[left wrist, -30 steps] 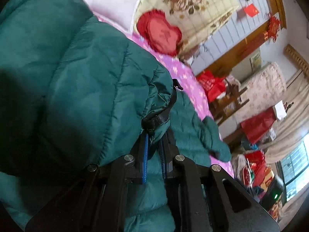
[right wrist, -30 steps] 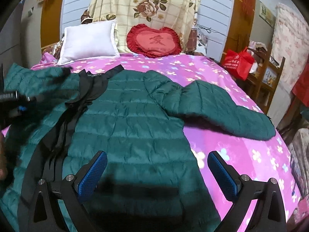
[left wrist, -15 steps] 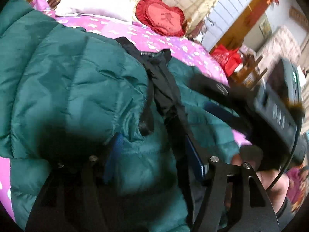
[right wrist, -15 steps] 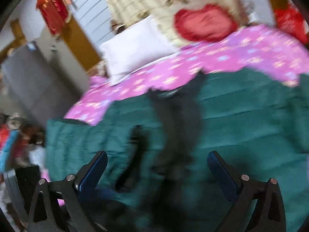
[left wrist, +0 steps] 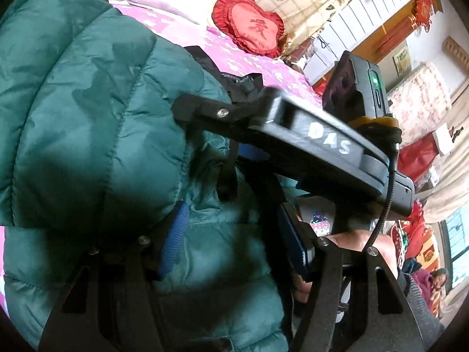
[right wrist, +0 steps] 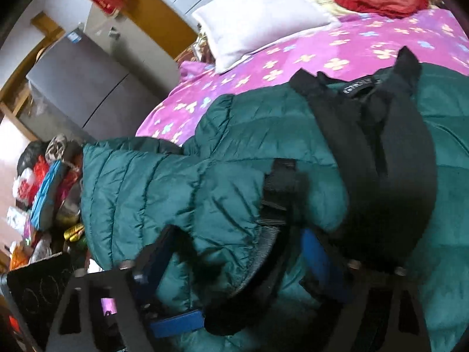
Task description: Fold large clothes
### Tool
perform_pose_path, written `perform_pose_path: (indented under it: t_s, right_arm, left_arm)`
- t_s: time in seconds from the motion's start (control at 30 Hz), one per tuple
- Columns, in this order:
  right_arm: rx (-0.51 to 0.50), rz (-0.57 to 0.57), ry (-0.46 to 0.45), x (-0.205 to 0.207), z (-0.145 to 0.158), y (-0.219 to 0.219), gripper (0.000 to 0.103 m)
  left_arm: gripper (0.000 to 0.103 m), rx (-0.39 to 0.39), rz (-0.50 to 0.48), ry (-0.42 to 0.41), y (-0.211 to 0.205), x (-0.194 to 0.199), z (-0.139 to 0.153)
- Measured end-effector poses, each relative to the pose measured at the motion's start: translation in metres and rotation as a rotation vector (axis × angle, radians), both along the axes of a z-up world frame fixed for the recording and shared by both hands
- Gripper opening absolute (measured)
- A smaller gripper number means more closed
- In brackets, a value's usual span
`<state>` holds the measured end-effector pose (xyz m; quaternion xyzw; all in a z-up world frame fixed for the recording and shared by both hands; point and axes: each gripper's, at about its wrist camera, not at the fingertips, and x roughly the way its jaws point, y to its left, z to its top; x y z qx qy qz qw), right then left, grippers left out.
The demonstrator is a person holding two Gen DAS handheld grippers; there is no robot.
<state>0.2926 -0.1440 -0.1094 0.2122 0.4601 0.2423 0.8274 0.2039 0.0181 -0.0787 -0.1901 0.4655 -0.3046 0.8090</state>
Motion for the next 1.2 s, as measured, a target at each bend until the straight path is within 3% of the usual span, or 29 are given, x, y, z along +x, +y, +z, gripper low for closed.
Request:
perform_pose_path:
  t_s: [0.03,0.07,0.2,0.4,0.77,0.9,0.97,1.0,1.13,1.2]
  right_arm:
    - [0.022,0.011,-0.008,0.001,0.000,-0.002,0.027]
    - [0.045,0.017,-0.002,0.001,-0.001,-0.002,0.018]
    - [0.010,0.026,-0.072,-0.012,0.012,-0.002,0.009]
    - [-0.124,-0.146,-0.076,-0.024,0.032,-0.049,0.009]
    - [-0.424,-0.320,0.014,-0.029,0.051,-0.178,0.009]
    - [-0.474,-0.319,0.028,-0.022,0.046,-0.195,0.009]
    - [-0.483,-0.299,0.044,-0.018,0.039,-0.192,0.009]
    - [-0.478,-0.302,0.044,-0.018,0.038,-0.195,0.011]
    - [-0.415,-0.352,0.044,-0.025,0.043,-0.204,0.039]
    - [-0.400,-0.383,0.011,-0.029,0.054,-0.210,0.041]
  left_arm:
    - [0.063,0.002,0.000,0.001,-0.003,0.003,0.000]
    - [0.063,0.005,0.001,0.001,-0.003,0.002,0.001]
    - [0.063,0.017,-0.005,-0.007,-0.007,0.003,0.008]
    - [0.063,-0.001,0.002,-0.111,-0.006,-0.001,0.031]
    - [0.064,-0.019,0.146,-0.096,0.034,0.025,0.033]
    - [0.075,0.041,0.185,-0.102,0.041,0.048,0.031]
    - [0.075,0.094,0.171,-0.090,0.037,0.059,0.023]
    - [0.075,0.124,0.168,-0.081,0.036,0.065,0.017]
    - [0.075,0.232,0.181,-0.106,0.032,0.064,0.009]
    - [0.075,0.243,0.180,-0.109,0.032,0.062,0.009]
